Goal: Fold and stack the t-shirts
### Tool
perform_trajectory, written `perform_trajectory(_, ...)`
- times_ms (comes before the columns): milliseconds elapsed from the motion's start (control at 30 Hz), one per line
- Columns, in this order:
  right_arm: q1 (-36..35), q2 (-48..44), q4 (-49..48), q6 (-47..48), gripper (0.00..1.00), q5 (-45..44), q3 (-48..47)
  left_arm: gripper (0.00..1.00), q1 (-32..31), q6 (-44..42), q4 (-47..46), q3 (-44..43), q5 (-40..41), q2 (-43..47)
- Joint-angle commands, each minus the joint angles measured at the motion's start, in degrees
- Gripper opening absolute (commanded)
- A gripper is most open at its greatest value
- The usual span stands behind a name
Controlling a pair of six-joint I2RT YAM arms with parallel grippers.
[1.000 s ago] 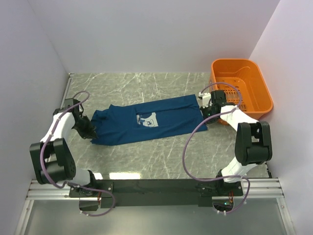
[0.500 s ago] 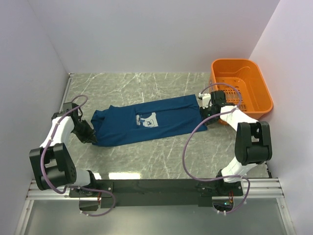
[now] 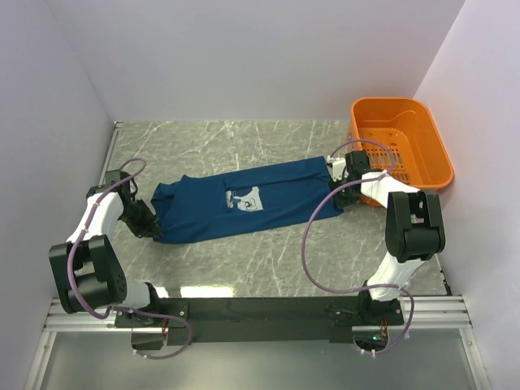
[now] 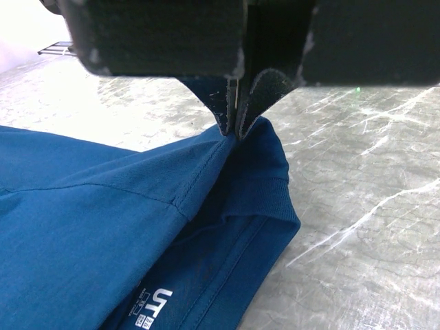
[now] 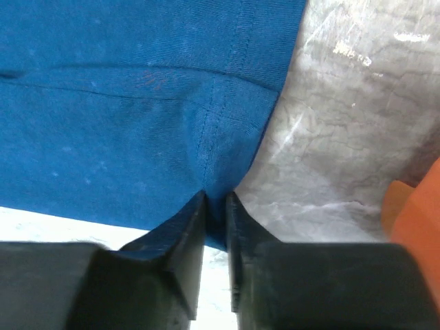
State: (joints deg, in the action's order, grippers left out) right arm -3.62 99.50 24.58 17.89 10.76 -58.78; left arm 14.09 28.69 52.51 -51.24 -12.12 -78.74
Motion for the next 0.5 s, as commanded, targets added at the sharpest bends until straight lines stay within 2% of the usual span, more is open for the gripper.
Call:
perform_trajectory(0, -0.34, 0.17, -1.81, -0.14, 0.19, -0.31, -1.07, 0.01, 0.33, 0.05, -0.66, -0.35, 1.04, 0.08)
perform_trajectory(133, -0.16, -3.16, -2.34, 0.65, 0.04, -0.83, 0.51, 0.01, 0.41, 0.58, -0.66, -0.08, 2.27, 0.52)
perform_trajectory(467, 0.63, -7.66, -1.2, 2.06, 0.0, -1.1, 3.24, 0.0, 0.68, 4.62, 0.66, 2.2, 7.37, 2.45)
